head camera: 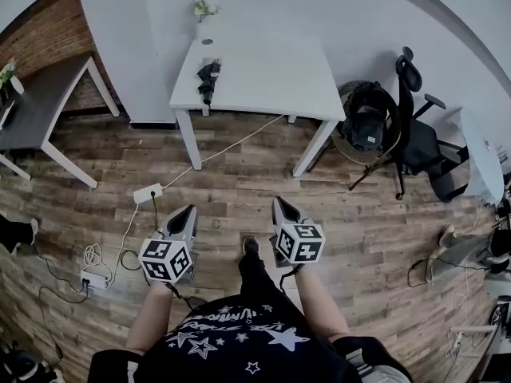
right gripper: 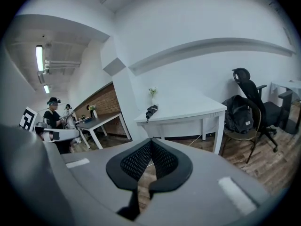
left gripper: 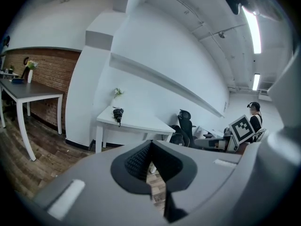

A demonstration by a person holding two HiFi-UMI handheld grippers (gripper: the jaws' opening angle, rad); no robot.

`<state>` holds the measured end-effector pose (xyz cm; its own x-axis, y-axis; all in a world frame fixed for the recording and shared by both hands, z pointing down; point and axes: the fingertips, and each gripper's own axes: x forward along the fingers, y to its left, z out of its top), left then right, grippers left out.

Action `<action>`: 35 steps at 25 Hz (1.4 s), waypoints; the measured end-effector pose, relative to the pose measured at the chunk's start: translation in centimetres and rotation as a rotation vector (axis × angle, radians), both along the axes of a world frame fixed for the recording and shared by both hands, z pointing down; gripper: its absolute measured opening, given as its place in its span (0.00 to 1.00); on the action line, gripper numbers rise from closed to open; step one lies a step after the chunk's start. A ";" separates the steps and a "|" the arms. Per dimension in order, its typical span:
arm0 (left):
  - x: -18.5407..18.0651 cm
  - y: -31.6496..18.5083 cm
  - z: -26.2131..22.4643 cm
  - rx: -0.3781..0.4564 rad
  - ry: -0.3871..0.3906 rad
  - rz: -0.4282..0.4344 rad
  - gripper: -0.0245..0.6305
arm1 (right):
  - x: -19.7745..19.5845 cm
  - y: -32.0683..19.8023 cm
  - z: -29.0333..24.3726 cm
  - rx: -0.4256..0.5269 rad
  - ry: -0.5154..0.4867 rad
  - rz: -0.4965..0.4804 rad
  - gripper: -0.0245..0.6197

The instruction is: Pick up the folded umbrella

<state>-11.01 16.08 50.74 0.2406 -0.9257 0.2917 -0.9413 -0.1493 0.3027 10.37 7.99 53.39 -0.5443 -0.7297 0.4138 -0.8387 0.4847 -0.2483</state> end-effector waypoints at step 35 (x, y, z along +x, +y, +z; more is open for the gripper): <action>0.4 -28.1 -1.7 0.022 -0.019 -0.091 0.04 | 1.1 -28.6 -1.0 -0.006 -0.044 -0.072 0.06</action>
<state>-10.59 -12.06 49.03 0.1500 -0.9496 0.2753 -0.9569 -0.0693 0.2821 11.47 -20.60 52.36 -0.6130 -0.6859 0.3923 -0.7900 0.5415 -0.2876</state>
